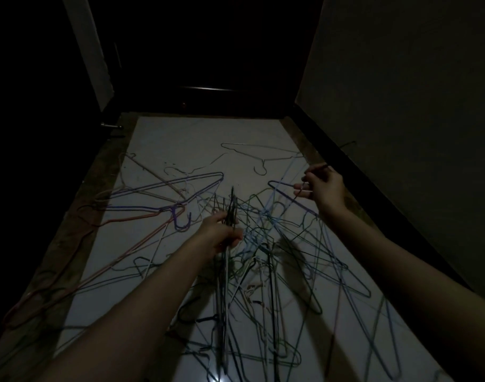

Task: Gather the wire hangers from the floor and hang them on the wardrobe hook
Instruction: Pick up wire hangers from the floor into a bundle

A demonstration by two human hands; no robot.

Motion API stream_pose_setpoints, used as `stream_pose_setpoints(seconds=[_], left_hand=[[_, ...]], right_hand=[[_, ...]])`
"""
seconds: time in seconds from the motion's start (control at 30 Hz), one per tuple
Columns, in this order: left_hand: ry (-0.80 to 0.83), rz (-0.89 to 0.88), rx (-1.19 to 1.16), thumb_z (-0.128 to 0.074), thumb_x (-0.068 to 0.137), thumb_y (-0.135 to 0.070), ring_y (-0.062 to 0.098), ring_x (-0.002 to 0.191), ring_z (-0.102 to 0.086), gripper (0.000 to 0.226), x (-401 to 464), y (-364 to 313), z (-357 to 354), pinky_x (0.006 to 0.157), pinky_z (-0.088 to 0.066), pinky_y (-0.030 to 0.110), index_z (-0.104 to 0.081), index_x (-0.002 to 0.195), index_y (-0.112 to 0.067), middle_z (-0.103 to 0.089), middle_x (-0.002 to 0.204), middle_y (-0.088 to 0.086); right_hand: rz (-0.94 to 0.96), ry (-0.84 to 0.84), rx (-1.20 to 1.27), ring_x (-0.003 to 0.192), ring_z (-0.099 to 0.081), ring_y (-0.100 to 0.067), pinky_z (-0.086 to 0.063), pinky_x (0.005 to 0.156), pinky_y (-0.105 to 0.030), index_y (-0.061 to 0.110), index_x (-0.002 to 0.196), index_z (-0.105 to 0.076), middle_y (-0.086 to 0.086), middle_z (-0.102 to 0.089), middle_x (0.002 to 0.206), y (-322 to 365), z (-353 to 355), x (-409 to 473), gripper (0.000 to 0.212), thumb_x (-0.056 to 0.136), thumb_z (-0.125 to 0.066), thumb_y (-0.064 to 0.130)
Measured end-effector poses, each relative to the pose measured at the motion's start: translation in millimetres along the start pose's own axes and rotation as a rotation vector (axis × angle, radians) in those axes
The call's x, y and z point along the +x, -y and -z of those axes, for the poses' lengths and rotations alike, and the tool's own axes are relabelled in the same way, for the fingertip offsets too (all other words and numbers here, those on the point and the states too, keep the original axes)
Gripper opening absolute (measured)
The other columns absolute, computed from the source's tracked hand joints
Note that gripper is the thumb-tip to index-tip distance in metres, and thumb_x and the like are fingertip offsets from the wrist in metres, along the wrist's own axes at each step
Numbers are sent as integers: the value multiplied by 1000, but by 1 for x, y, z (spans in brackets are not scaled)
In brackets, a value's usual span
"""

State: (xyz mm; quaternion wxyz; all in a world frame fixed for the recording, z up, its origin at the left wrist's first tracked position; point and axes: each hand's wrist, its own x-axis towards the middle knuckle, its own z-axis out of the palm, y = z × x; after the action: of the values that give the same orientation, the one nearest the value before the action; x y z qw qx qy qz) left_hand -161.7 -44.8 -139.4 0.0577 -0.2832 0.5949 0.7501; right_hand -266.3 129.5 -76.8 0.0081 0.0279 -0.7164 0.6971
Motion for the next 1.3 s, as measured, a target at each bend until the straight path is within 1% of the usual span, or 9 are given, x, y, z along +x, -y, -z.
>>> stream_pose_setpoints(seconds=[0.13, 0.27, 0.4, 0.5, 0.6, 0.73, 0.87, 1.1, 1.3], left_hand=[[-35, -15, 45, -61, 81, 13, 24, 71, -59, 45, 4, 9, -7, 49, -50, 24, -51, 122, -2, -61, 107, 24], [-65, -53, 95, -62, 83, 10, 20, 67, -55, 25, 3, 13, -18, 44, -48, 20, -54, 100, -6, -57, 96, 18], [-85, -75, 92, -63, 83, 9, 17, 60, -50, 26, 8, 18, -27, 35, -40, 13, -51, 98, -8, -53, 94, 16], [-102, -74, 118, -68, 81, 4, 19, 58, -47, 23, 17, 21, -34, 38, -39, 19, -51, 85, -11, -53, 83, 13], [-128, -88, 137, -66, 82, 4, 18, 52, -45, 30, 24, 25, -40, 40, -37, 21, -45, 70, -14, -48, 68, 8], [-125, -89, 119, -60, 87, 5, 5, 33, -47, 30, 28, 27, -43, 32, -31, 14, -44, 68, -13, -46, 63, 6], [-165, -84, 96, -54, 89, 9, 15, 53, -56, 20, 30, 29, -43, 34, -34, 14, -49, 83, -9, -51, 73, 8], [-75, -78, 44, -62, 83, 10, 19, 55, -57, 21, 22, 17, -46, 36, -41, 16, -51, 97, -1, -59, 98, 26], [77, -91, -29, -56, 83, 15, 25, 63, -56, 25, 12, -3, -61, 45, -49, 22, -54, 104, 1, -61, 95, 23]], right_hand=[[-4, 33, -7, 61, -58, -29, -54, 47, -23, 3, 94, -48, -14, -51, 76, 0, 0, -1, 11, 96, -39, -3], [4, 85, -23, 61, -59, -27, -54, 47, -23, 1, 95, -48, -13, -52, 77, -1, 1, -3, 11, 97, -39, -3], [0, 126, -33, 52, -62, -17, -54, 48, -23, 2, 90, -49, -13, -54, 76, 0, 3, -4, 14, 97, -39, -3], [-13, 152, -41, 46, -62, -10, -53, 47, -22, 3, 88, -50, -13, -54, 76, -1, 5, -5, 16, 97, -38, -4], [-30, 150, -18, 48, -63, -11, -53, 47, -21, 4, 87, -50, -13, -54, 76, -1, 11, -4, 17, 97, -38, -3], [-44, 110, -44, 59, -60, -20, -52, 46, -20, 1, 98, -48, -12, -53, 77, -5, 19, -3, 11, 97, -38, -3], [29, 32, -196, 49, -58, -17, -49, 40, -20, 1, 96, -47, -15, -50, 78, -12, 30, 4, 11, 96, -37, -4], [32, -57, -209, 38, -55, -5, -42, 38, -19, 2, 98, -52, -9, -52, 72, -6, 54, 15, 13, 95, -41, -3], [224, -100, -353, 48, -53, -5, -44, 49, -17, 3, 95, -59, -7, -60, 80, 25, 56, 17, 13, 95, -46, 4]])
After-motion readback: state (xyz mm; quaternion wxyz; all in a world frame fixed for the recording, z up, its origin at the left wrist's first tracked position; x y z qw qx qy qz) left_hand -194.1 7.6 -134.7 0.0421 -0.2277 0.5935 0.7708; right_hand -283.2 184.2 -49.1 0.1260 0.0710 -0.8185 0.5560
